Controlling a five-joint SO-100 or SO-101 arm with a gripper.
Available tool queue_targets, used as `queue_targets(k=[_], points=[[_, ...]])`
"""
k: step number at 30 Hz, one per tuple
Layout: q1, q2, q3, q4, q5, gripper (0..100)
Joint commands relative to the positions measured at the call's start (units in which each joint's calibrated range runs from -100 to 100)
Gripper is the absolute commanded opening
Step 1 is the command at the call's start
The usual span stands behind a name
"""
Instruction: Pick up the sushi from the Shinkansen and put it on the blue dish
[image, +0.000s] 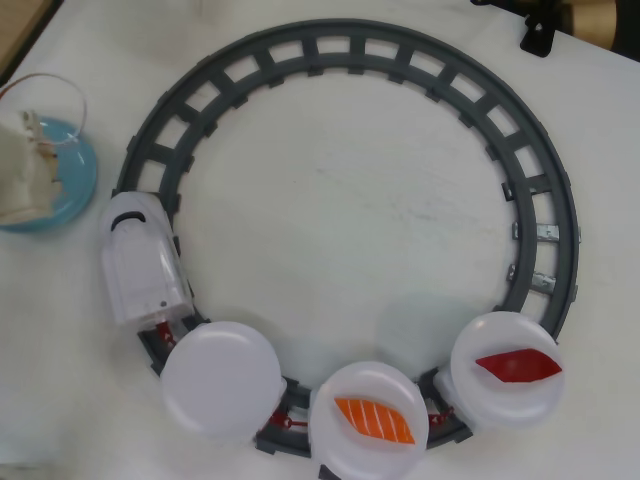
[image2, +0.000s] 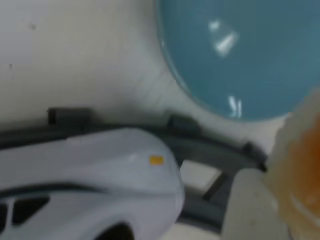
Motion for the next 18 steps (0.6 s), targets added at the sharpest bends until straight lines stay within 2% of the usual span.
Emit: queue_targets(k=[1, 18], points=[[-3.24, 1.44, 0.17, -3.78, -0.44, 3], [-6.06, 15.05, -11.28, -7.35, -0.49, 3]])
